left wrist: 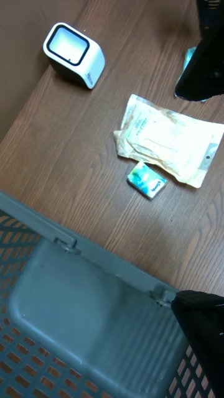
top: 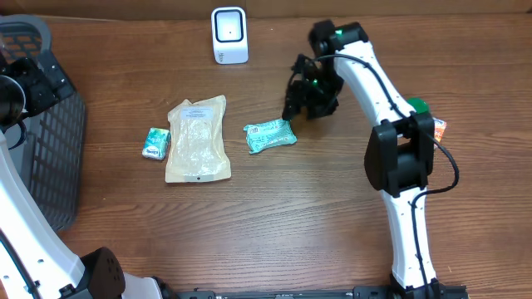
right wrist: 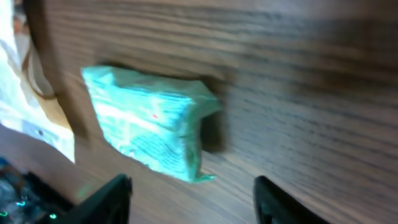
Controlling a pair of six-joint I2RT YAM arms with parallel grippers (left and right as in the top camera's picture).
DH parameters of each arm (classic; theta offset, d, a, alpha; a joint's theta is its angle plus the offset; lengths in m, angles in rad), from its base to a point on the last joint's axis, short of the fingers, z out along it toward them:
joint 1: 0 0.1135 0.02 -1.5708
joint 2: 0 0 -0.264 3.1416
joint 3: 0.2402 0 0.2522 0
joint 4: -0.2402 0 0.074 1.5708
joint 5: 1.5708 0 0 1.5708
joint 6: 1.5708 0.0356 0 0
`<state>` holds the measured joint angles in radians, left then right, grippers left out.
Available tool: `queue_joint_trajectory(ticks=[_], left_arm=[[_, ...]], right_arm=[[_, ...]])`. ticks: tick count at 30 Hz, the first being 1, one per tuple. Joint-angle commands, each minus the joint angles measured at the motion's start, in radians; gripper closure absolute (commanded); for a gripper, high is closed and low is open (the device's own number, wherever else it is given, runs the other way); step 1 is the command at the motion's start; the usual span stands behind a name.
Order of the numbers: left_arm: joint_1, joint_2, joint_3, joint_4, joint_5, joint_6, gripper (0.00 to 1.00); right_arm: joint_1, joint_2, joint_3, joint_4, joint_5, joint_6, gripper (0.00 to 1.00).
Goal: Scan the item barcode
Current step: 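Grasp the teal wipes pack with the right gripper, then lift the wipes pack and carry it to the scanner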
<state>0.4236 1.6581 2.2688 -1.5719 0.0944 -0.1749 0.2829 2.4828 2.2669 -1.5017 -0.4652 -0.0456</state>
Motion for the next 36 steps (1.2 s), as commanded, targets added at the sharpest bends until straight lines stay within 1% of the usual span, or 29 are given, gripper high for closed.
queue_joint_trajectory(ticks=[1, 5, 10, 13, 16, 21, 23, 28, 29, 32, 36], left_arm=[[0.001, 0.003, 0.004, 0.002, 0.008, 0.022, 0.00], [0.001, 0.003, 0.004, 0.002, 0.008, 0.022, 0.00], [0.001, 0.003, 0.004, 0.002, 0.007, 0.022, 0.00], [0.001, 0.003, 0.004, 0.002, 0.008, 0.022, 0.00], [0.001, 0.003, 0.004, 0.002, 0.008, 0.022, 0.00], [0.001, 0.003, 0.004, 0.002, 0.008, 0.022, 0.00], [0.001, 0.003, 0.004, 0.002, 0.008, 0.022, 0.01], [0.001, 0.003, 0.004, 0.002, 0.008, 0.022, 0.00], [0.001, 0.003, 0.004, 0.002, 0.008, 0.022, 0.01], [0.001, 0.003, 0.004, 0.002, 0.008, 0.022, 0.00], [0.001, 0.003, 0.004, 0.002, 0.008, 0.022, 0.01]], right_arm=[[-0.008, 0.032, -0.086, 0.038, -0.087, -0.092, 0.44], [-0.008, 0.032, -0.180, 0.113, -0.124, -0.092, 0.44], [-0.008, 0.032, -0.279, 0.215, -0.258, -0.090, 0.44], [-0.006, 0.032, -0.333, 0.272, -0.317, -0.082, 0.45], [0.002, 0.032, -0.392, 0.351, -0.322, -0.023, 0.53], [0.012, 0.032, -0.472, 0.475, -0.322, 0.071, 0.72], [0.011, 0.032, -0.479, 0.493, -0.322, 0.077, 0.81], [0.010, 0.032, -0.478, 0.515, -0.322, 0.080, 0.94], [0.005, 0.030, -0.476, 0.520, -0.323, 0.085, 0.96], [-0.005, 0.010, -0.450, 0.490, -0.322, 0.084, 0.96], [-0.010, -0.071, -0.385, 0.430, -0.308, 0.083, 0.96]])
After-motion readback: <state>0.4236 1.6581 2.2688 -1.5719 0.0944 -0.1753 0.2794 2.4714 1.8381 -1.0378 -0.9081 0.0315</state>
